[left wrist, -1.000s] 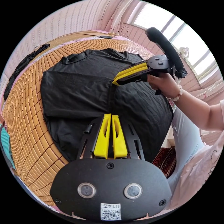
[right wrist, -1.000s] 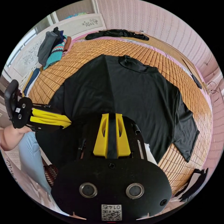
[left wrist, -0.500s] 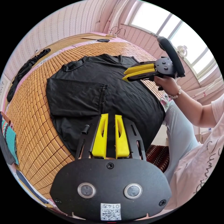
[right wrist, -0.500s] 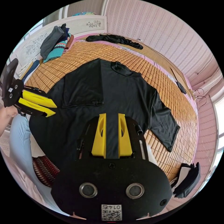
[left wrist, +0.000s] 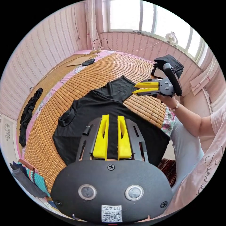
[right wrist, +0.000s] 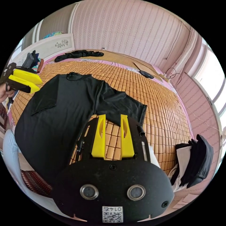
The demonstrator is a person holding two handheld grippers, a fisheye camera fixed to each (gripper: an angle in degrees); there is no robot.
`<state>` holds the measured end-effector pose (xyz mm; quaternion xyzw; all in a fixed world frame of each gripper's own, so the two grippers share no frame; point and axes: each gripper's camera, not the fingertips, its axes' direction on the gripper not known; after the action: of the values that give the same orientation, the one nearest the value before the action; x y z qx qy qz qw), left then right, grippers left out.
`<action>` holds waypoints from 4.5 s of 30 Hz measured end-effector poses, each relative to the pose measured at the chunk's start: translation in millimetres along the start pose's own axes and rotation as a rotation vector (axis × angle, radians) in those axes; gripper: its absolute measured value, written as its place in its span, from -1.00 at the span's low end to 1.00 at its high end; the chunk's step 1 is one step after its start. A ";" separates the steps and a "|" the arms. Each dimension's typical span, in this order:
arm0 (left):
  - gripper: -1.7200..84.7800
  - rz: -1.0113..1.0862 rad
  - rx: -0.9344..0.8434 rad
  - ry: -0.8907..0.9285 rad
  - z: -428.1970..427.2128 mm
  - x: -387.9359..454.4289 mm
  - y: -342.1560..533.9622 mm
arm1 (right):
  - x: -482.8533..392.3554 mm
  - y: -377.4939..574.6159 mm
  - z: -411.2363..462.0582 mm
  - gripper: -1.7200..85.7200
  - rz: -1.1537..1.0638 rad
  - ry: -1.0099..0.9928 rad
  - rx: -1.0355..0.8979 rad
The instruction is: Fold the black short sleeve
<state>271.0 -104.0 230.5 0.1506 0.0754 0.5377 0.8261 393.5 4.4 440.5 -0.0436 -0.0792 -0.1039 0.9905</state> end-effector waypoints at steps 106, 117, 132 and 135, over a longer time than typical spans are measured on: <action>-0.89 -0.403 -0.080 0.318 75.6 -120.1 295.5 | -193.7 -30.0 67.2 -0.95 -0.391 -0.701 -0.330; -0.90 -0.204 -0.118 0.181 82.2 -95.6 288.1 | -279.5 -36.5 69.0 -0.95 -0.421 -0.213 -0.284; -0.94 -0.164 -0.060 0.110 74.3 -82.8 316.5 | -312.6 -29.8 65.3 -0.96 -0.404 -0.175 -0.227; -0.95 -0.177 -0.058 0.139 73.5 -88.6 322.2 | -319.9 -25.6 62.6 -0.96 -0.414 -0.125 -0.201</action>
<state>-23.3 -75.8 402.8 0.0819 0.1298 0.4736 0.8673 69.8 49.5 450.8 -0.1310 -0.1368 -0.3093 0.9319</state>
